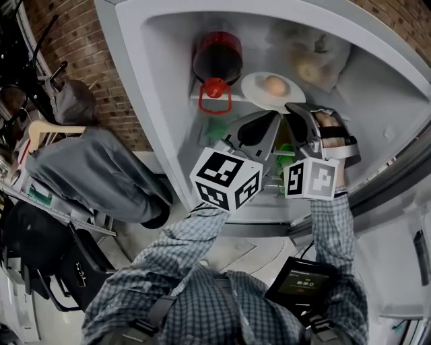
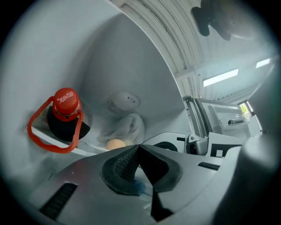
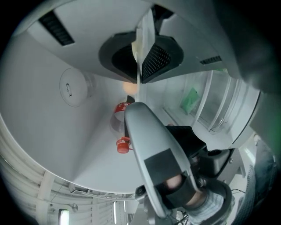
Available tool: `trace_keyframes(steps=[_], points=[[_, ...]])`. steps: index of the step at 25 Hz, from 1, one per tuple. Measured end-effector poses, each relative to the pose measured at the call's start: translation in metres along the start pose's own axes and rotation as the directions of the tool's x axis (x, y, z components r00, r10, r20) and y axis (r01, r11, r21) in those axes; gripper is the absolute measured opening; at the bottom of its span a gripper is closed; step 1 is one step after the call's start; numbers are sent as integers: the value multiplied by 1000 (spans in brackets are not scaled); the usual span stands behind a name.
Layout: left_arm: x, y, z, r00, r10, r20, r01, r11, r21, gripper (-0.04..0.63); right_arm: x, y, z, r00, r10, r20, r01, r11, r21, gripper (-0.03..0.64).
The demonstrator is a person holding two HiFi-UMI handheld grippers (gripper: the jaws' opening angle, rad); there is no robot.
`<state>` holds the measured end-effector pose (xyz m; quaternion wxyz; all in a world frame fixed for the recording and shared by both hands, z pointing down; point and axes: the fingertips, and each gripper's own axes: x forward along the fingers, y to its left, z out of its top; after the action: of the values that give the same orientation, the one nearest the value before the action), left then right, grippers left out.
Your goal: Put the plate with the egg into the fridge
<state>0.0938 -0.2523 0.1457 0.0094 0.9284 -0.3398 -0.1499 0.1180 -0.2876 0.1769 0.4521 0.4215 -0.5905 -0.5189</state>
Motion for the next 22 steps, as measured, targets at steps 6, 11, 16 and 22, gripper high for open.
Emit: trace_keyframes(steps=[6,11,16,22], points=[[9,4,-2,1000,11,-12,-11,1000,13,6,0,-1,-2,1000,-26,10,25,999,40,21],[15,5,-3,1000,10,-14,-10,1000,7,6,-1,-3,-4,999,-38,9,38,998,50,23],[17,11,-5,1000,17,-17,-17,1000,-1,6,-8,-8,-3,998,-54,20,52,995,86,49],[16,13,-10,999,22,-28,-22,1000,0,6,-24,-7,-3,997,-66,34,61,987,149,51]])
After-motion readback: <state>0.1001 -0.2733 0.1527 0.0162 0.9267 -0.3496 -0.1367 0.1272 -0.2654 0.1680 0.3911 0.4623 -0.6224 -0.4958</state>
